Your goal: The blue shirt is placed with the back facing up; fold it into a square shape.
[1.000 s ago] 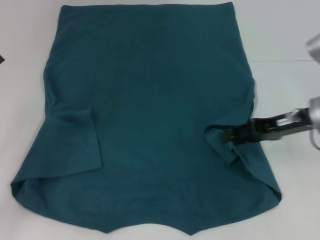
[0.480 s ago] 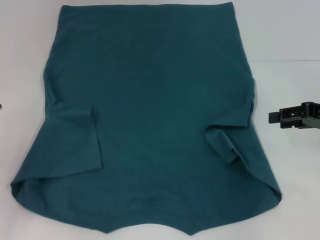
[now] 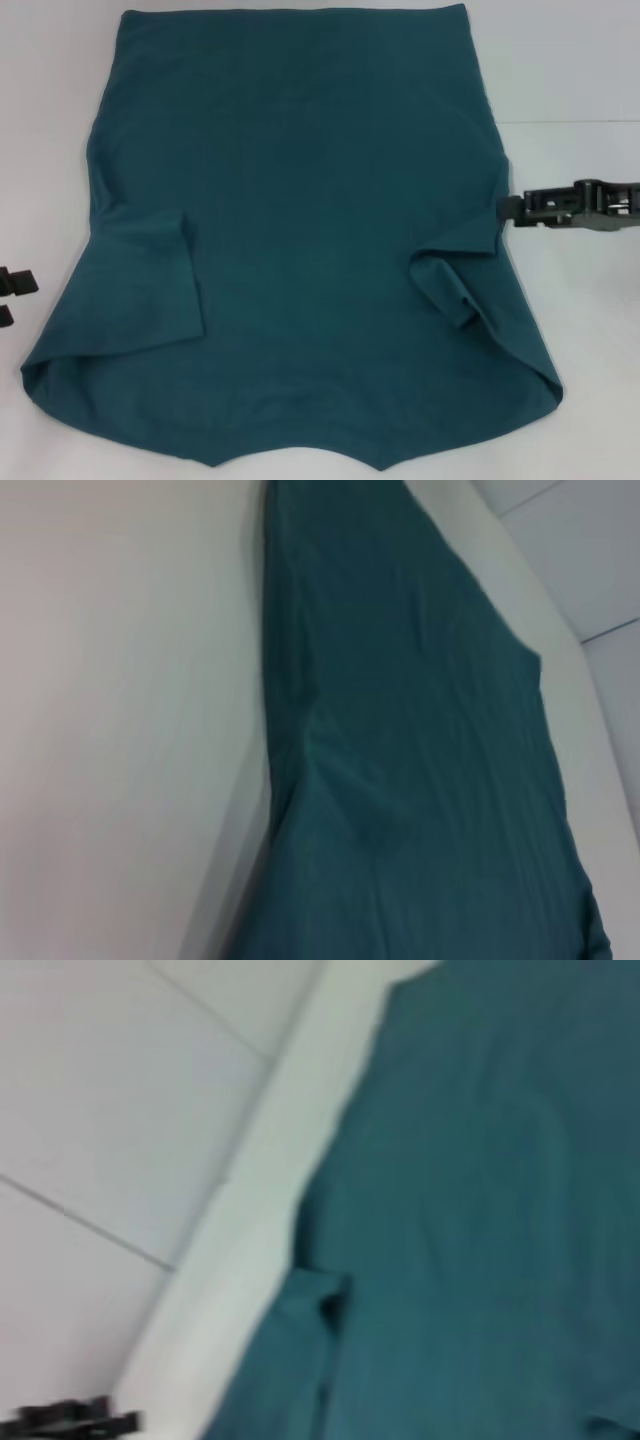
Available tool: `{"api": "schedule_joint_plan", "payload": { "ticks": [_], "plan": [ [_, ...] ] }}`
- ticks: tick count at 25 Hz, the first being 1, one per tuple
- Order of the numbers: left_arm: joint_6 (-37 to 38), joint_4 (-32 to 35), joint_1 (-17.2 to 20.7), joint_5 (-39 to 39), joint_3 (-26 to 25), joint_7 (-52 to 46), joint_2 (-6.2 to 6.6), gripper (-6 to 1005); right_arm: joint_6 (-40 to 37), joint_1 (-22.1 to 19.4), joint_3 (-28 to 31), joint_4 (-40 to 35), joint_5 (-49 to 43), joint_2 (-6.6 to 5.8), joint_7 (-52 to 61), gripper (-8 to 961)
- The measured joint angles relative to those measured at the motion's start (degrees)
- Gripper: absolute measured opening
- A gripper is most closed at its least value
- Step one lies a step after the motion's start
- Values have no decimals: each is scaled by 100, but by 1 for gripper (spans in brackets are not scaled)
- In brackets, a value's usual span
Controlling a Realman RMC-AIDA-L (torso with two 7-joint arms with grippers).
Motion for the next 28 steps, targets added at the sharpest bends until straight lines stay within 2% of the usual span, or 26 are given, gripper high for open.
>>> {"api": "schedule_joint_plan", "payload": {
  "ticks": [7, 15, 19, 22, 28],
  "plan": [
    [51, -12, -10, 426, 73, -180, 41, 711, -290, -58, 12, 20, 407, 72, -128, 566],
    [-351, -137, 102, 474, 81, 153, -162, 698, -251, -69, 8, 32, 413, 131, -175, 566],
    [-388, -244, 91, 441, 51, 768, -202, 692, -244, -79, 8, 32, 416, 130, -177, 566],
    [-535, -259, 91, 440, 58, 1145, -277, 688, -243, -94, 8, 32, 417, 130, -179, 566],
    [-823, -286, 140, 477, 78, 1209, -330, 678, -243, -149, 54, 32, 417, 122, -181, 567]
  ]
}}
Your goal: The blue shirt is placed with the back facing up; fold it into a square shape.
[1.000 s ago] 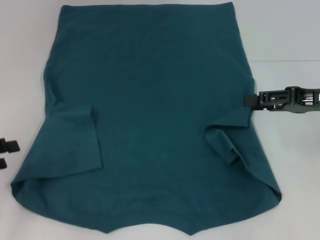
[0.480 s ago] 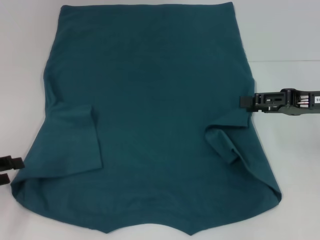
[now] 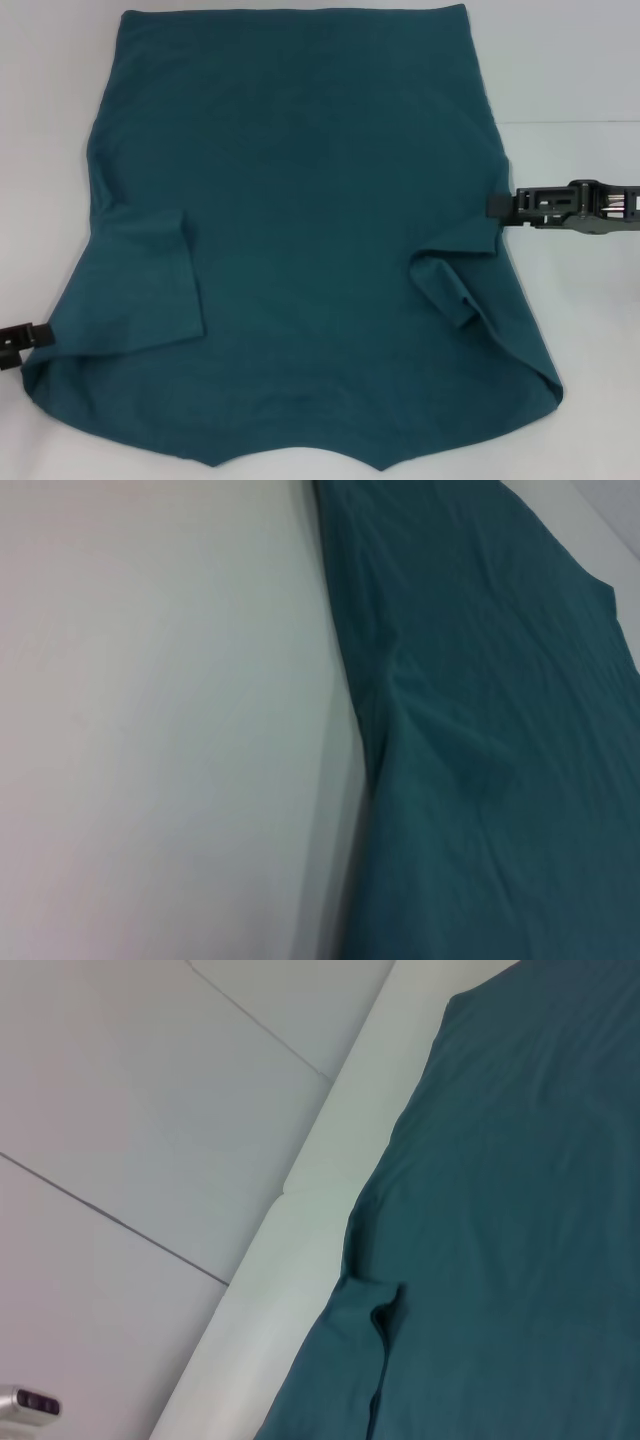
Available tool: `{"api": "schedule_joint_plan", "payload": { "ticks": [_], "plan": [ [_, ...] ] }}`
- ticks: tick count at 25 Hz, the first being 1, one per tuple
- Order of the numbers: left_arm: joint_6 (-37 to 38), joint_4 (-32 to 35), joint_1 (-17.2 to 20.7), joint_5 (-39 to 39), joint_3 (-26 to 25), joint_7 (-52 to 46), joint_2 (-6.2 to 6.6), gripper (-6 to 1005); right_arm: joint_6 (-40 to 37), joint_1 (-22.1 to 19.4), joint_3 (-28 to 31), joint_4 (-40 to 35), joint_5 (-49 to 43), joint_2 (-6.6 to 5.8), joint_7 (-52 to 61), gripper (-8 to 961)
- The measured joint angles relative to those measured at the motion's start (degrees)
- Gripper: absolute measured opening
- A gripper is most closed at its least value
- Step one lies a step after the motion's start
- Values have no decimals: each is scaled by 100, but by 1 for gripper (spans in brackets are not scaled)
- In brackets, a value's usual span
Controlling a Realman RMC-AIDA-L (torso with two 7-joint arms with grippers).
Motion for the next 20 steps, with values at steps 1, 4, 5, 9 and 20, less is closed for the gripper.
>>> {"api": "schedule_joint_plan", "payload": {
  "ticks": [1, 4, 5, 9, 20],
  "plan": [
    [-21, -1, 7, 1, 1, 9, -5, 677, 0, -4, 14, 0, 0, -2, 0, 567],
    [-69, -3, 29, 3, 5, 44, -29, 672, -1, -12, 31, 0, 0, -9, 0, 567],
    [-79, -4, 34, 5, 5, 50, -35, 671, -1, -12, 32, 0, 0, -11, 0, 567],
    [-153, -33, 63, 11, 29, 61, -52, 664, 10, -12, 33, 0, -6, -14, 0, 567],
    [-222, -230, 77, 14, 76, 188, -59, 647, 61, -35, 33, 0, -36, -10, 0, 567]
  ]
}}
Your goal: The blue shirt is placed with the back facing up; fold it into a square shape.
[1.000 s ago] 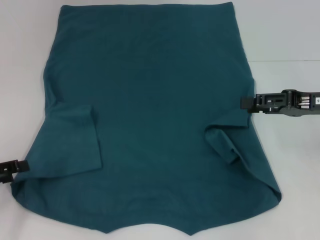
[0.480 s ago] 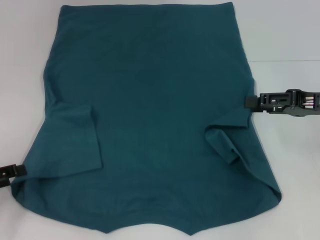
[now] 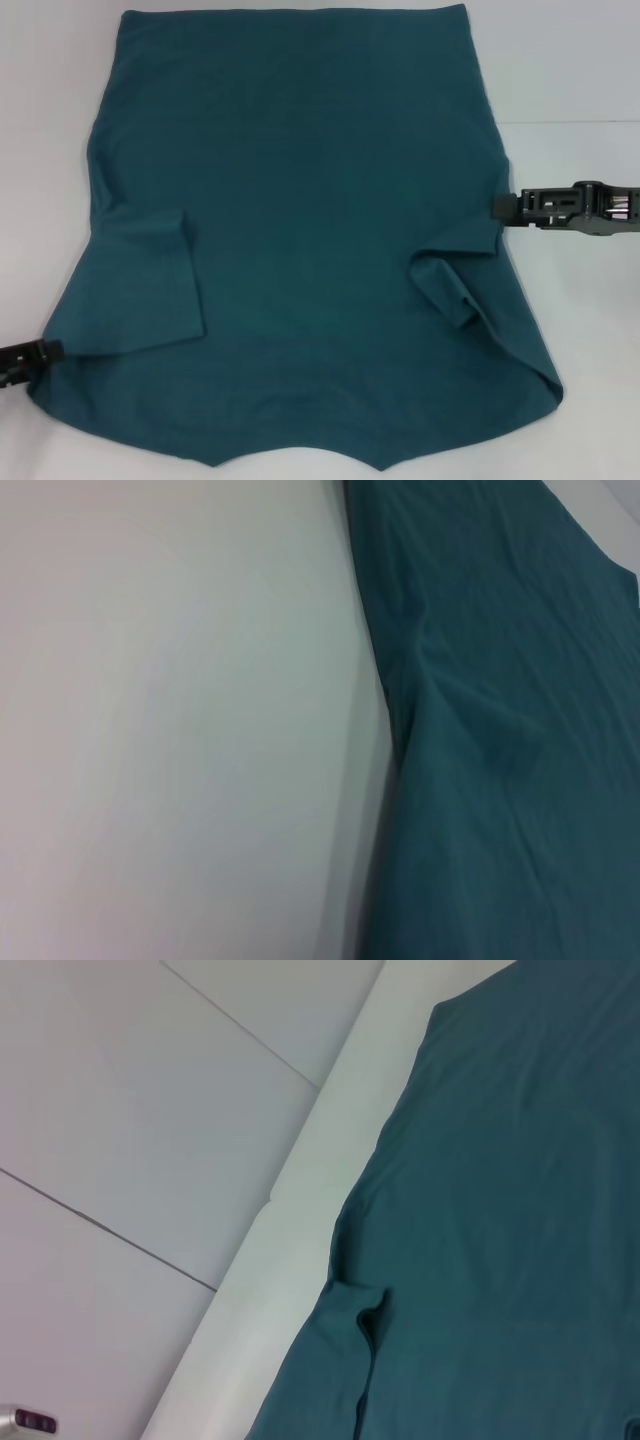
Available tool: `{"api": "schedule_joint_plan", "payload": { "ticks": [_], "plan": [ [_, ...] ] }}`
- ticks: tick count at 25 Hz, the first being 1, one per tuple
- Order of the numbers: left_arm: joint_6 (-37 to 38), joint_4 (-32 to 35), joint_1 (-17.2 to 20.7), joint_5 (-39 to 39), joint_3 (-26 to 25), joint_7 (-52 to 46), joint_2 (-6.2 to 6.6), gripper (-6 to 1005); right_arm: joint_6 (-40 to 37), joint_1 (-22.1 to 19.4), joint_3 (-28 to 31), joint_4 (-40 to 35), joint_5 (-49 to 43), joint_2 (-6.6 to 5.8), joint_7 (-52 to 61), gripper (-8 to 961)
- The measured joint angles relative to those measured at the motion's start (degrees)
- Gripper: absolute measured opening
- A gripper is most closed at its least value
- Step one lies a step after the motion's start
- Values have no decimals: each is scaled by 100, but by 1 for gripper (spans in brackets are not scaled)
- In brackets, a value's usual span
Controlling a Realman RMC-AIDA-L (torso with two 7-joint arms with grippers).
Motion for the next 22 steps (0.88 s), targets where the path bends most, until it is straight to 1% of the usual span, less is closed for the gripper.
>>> {"api": "schedule_joint_plan", "payload": {
  "ticks": [9, 22],
  "plan": [
    [9, -141, -96, -6, 429, -8, -38, 633, 30, -49, 0, 0, 18, -16, -8, 567],
    [19, -233, -288, 1, 498, -147, -59, 613, 24, -145, 15, 0, 34, -28, -74, 567]
  ]
}}
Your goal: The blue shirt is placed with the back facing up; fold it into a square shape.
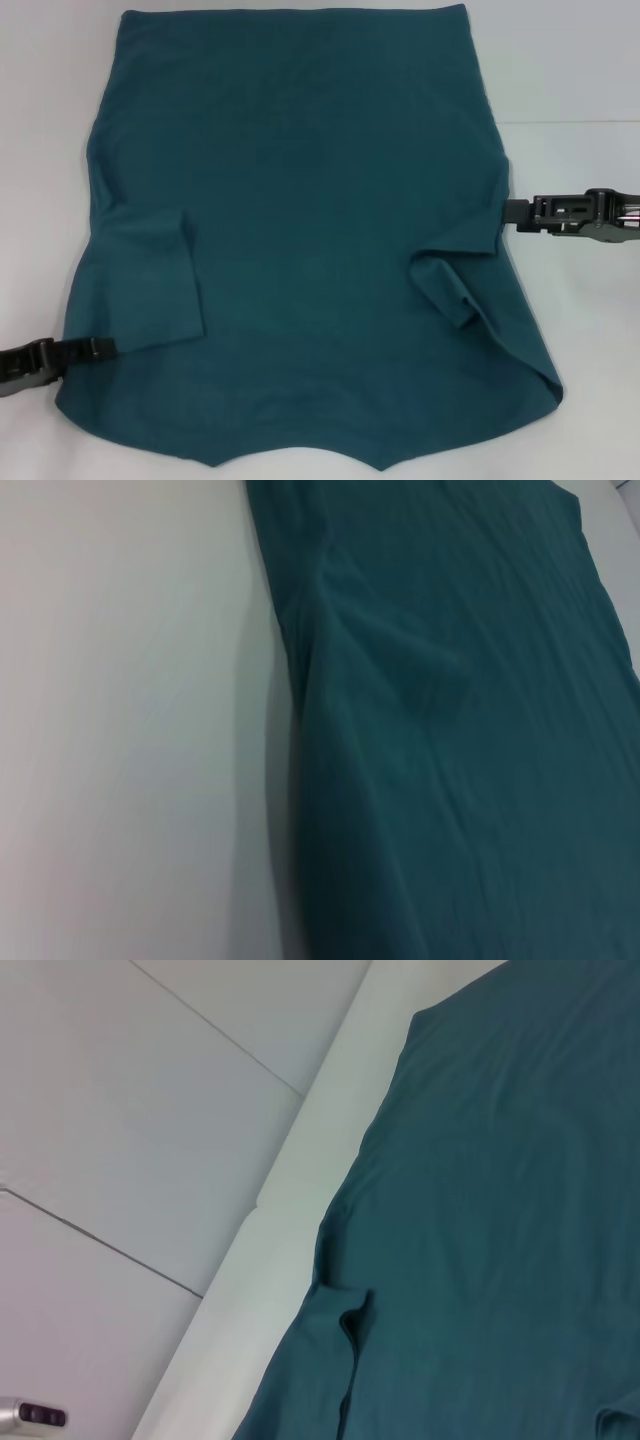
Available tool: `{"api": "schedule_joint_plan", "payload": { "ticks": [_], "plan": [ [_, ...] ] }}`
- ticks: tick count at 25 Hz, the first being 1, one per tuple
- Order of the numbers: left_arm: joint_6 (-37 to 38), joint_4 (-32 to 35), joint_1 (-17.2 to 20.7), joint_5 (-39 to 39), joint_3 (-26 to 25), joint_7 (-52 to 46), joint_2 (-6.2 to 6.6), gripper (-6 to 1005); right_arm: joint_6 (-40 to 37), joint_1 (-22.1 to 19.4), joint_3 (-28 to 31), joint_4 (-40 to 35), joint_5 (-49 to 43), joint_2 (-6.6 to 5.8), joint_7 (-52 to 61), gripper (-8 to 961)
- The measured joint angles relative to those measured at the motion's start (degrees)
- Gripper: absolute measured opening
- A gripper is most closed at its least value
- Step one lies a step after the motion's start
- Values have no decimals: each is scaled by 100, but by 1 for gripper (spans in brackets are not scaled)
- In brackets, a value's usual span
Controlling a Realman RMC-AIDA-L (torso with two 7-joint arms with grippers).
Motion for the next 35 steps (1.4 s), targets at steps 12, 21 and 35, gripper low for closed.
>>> {"api": "schedule_joint_plan", "payload": {
  "ticks": [12, 21, 35],
  "plan": [
    [34, 74, 32, -15, 62, -105, -13, 503, -55, -62, 21, 0, -26, -34, -5, 567],
    [117, 75, 8, -10, 72, -112, 23, 131, -180, -66, -72, 0, -129, -125, -5, 566],
    [317, 44, -230, -40, -14, -174, 131, 7, -808, -20, -76, -77, -1874, -503, 128, 567]
  ]
}}
